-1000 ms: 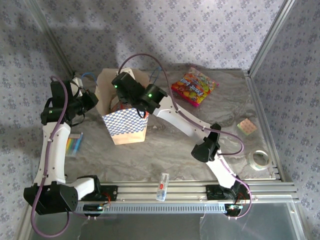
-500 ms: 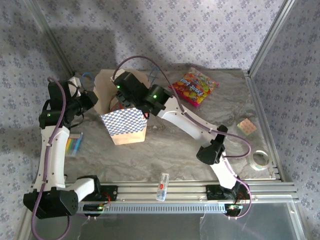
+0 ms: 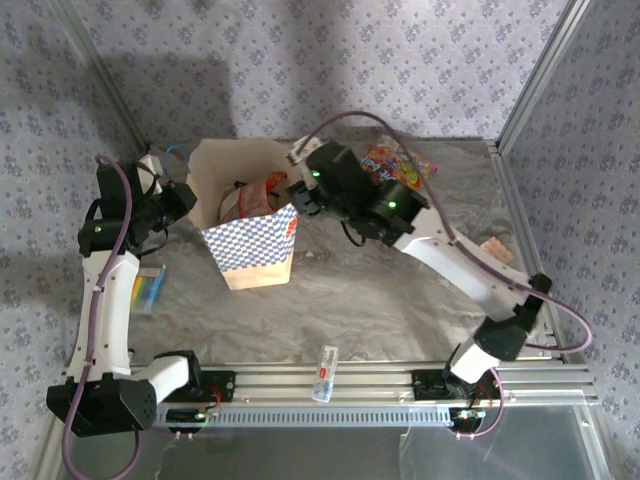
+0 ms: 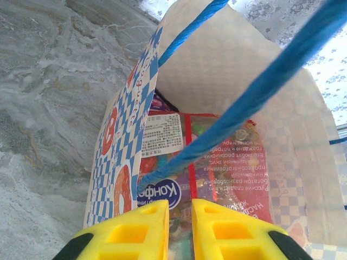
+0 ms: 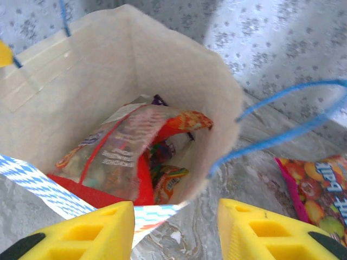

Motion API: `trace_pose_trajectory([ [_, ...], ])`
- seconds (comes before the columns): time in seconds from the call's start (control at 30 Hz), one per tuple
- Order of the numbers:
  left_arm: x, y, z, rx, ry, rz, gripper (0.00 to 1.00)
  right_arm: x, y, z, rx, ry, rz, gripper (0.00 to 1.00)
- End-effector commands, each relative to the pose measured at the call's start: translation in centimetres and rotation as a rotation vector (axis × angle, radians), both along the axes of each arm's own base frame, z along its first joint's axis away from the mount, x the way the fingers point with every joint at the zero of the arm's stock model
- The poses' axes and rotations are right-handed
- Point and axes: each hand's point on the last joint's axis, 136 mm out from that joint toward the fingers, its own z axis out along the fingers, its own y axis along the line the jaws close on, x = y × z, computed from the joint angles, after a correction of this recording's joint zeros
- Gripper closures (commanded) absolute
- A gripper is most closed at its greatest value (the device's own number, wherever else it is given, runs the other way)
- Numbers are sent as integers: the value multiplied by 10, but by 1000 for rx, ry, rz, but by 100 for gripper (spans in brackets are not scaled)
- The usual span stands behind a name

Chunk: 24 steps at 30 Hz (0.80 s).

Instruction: Place the snacks into the paper bag

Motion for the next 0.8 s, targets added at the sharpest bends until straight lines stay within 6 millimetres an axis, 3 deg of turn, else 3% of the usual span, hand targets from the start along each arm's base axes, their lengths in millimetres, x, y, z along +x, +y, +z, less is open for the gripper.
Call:
trace_pose_trajectory([
  [0.0,0,-1,9,-18,-11,-5,81,-2,-16,30,187,-21,-22,53],
  [0.17,0,-1,7,-16,-4,-2,81,-1,-49,31,266,-4,-79,52],
  [0.33,0,-1,7,-12,-1,-3,81,1,-71,19,287,30,-123,51],
  [0.77,-4,2,5,25,8,0,81,8,-138,-53,283,199,-313,50],
])
